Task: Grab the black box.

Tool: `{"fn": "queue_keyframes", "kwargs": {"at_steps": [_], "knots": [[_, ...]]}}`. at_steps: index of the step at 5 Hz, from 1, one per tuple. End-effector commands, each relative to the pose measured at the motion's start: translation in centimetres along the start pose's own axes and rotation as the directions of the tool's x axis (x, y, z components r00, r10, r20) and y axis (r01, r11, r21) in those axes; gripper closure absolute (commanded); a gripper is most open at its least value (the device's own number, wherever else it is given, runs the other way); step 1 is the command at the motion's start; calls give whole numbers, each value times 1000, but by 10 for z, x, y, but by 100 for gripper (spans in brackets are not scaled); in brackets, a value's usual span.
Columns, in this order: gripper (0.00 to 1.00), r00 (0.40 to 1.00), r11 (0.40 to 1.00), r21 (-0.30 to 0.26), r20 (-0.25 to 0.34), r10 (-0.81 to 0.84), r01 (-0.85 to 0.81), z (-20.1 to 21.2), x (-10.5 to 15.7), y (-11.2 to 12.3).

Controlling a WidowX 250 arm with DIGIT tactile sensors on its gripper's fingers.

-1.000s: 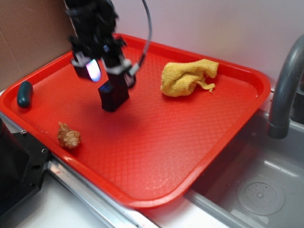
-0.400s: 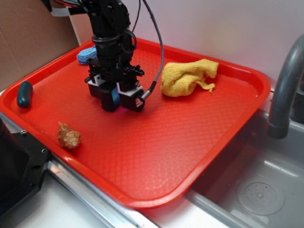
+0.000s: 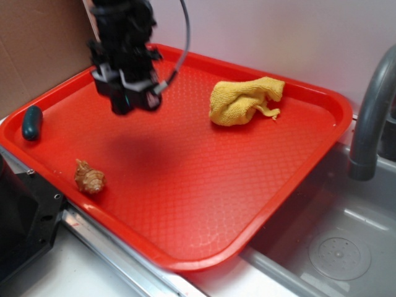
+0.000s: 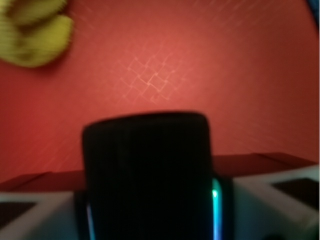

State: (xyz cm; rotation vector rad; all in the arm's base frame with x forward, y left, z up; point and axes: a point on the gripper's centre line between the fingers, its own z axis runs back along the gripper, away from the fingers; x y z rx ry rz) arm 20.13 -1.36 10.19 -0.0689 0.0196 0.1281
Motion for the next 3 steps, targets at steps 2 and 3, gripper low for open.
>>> {"fn": "queue_keyframes", "kwargs": {"at_steps": [2,3], "knots": [[100,971,992,1,203,-123,125,112,-11,21],[100,981,991,8,146,-130,131,106,-5,17]]}}
